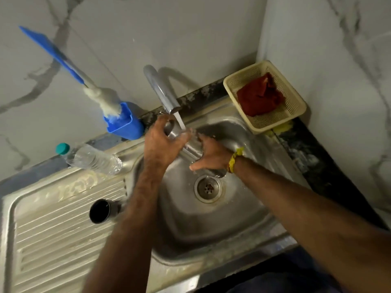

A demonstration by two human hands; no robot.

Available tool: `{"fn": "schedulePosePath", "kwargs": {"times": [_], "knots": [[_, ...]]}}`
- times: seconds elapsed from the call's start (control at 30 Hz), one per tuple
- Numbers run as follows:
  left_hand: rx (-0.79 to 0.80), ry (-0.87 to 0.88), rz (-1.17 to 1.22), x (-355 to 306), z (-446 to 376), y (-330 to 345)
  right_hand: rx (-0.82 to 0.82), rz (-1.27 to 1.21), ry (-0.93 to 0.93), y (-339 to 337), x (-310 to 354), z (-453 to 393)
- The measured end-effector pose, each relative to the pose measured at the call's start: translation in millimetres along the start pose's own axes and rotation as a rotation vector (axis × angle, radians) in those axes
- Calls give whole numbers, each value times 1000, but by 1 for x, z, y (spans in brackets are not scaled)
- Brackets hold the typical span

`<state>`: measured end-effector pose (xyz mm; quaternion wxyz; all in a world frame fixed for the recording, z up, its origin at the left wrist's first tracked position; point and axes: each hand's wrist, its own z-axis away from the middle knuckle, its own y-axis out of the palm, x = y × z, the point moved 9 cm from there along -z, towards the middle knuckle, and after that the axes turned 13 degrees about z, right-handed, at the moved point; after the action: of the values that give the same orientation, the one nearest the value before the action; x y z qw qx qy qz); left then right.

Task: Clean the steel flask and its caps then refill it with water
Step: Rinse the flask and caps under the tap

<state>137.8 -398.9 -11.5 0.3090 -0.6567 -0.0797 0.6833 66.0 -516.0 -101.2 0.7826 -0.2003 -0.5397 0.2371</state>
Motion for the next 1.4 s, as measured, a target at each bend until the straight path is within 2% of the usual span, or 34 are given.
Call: {"fn": "schedulePosePath", "kwargs": {"times": [0.1,0.13,0.27,0.3,0.37,0.4,0.47,0.53,0.57,0.6,0.67,0.77,0.87,0.97,1.1,1.2,1.3,1.4], "knots": [[-262,-27,-49,0,-2,-28,-279,265,-31,-10,15,-1],[-278,-42,-29,0,0,-29,-307,311,-27,-12,14,-3],[-119,-16,-36,0,-3,-15,-70,57,-21,-1,-9,-4],[-144,-22,-28,-1,-2,-21,-95,38,-21,0,-11,0],[-308,-79,-3,6,5,-40,-287,32,61,-8,-24,9],[-395,-137,61,17,12,-48,-394,-31,115,-14,-34,16],[-491,-256,341,51,28,-47,-417,-393,189,-9,-56,24],[-483,-475,699,92,49,-25,-216,-744,213,19,-56,29],[-475,-594,834,110,62,-12,-132,-838,212,28,-48,31],[-460,-710,922,124,75,2,-94,-877,212,33,-39,32],[-399,-917,1029,146,101,28,-135,-873,194,30,-24,28],[-248,-1061,1229,161,122,61,-211,-666,146,16,1,18],[-216,-990,1143,178,126,60,-281,-343,53,11,20,26],[-69,-867,988,172,127,58,-386,-176,33,3,23,41],[11,-722,923,153,111,55,-459,-67,-76,-12,43,45],[63,-668,780,139,110,54,-398,9,-61,-8,44,41],[153,-371,694,119,105,53,-424,15,-65,-8,38,44],[204,-277,619,117,105,54,-444,-18,-63,-8,33,45]]}}
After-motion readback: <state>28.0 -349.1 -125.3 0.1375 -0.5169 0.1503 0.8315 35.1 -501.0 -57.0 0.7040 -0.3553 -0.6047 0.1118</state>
